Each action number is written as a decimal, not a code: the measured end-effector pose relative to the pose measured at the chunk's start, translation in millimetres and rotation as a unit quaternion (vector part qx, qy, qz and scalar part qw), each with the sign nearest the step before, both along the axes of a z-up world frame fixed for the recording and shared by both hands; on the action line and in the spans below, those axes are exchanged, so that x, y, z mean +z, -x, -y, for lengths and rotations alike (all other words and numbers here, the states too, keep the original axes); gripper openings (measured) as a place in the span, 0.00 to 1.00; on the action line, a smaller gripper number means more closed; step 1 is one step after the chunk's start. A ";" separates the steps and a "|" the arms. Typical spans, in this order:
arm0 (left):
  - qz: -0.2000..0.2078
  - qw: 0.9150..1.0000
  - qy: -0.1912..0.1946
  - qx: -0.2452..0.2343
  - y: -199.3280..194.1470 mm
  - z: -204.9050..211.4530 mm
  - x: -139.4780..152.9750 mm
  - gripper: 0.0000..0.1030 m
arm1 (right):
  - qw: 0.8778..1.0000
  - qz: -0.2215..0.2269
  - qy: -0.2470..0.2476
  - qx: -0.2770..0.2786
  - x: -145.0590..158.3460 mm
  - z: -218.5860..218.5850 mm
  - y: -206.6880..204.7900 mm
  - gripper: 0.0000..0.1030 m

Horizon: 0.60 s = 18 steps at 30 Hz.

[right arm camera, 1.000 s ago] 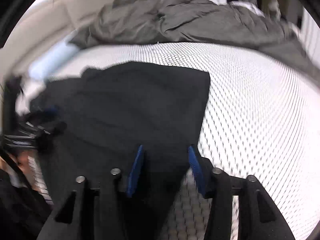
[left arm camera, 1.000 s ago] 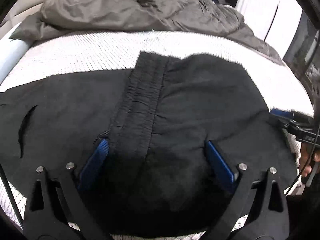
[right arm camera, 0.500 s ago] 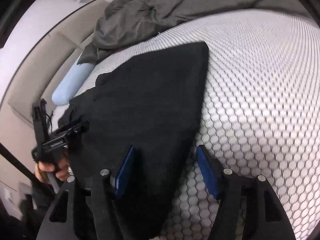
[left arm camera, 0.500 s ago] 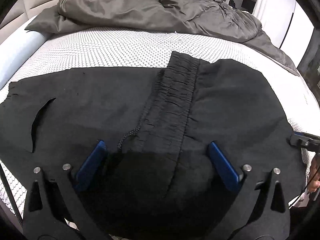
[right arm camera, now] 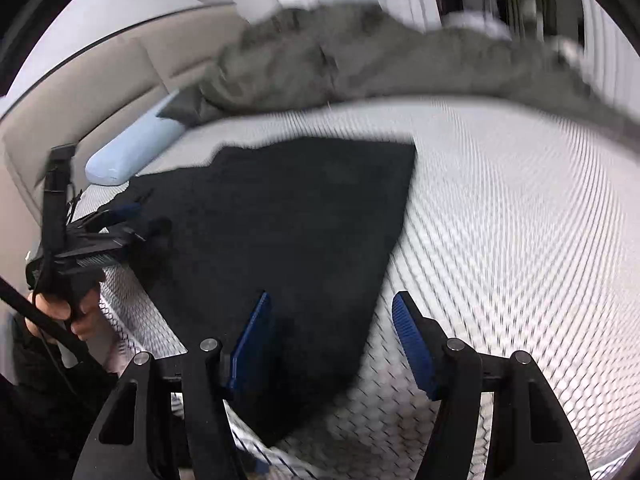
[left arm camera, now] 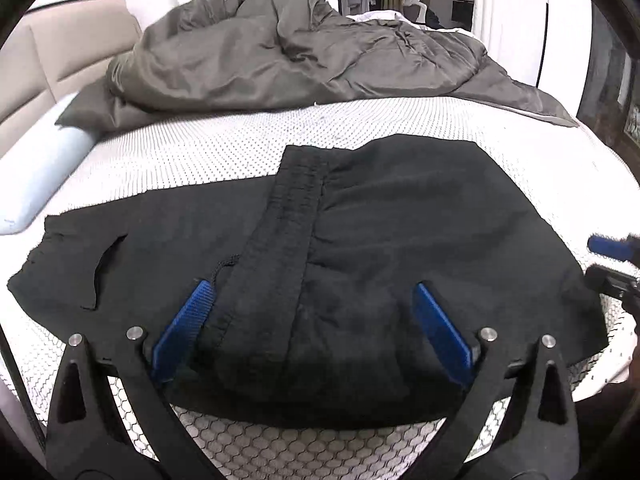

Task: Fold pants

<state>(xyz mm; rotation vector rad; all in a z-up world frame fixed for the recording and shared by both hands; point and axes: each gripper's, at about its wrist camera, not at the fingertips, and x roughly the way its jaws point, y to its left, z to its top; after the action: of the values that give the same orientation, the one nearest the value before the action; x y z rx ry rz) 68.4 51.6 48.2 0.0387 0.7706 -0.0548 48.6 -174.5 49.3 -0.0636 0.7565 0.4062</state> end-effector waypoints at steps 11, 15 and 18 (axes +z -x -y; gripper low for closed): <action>0.001 0.996 0.064 -0.068 12.5 12.5 4.5 0.89 | 0.997 -0.003 0.072 0.028 -46.9 -89.2 -4.6 0.38; -0.038 0.996 -0.001 -0.075 6.4 22.0 -24.5 0.81 | 0.997 -0.001 0.072 0.018 -43.7 -64.0 0.2 0.38; -0.037 0.996 0.012 -0.079 11.2 14.2 -20.3 0.79 | 0.997 0.004 0.077 -0.008 -38.0 -32.7 -1.9 0.38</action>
<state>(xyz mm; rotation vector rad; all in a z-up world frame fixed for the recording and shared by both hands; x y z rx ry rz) 57.2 37.4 27.9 0.0750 0.8401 -0.2161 50.5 -141.9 11.2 -0.2027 0.7793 0.3310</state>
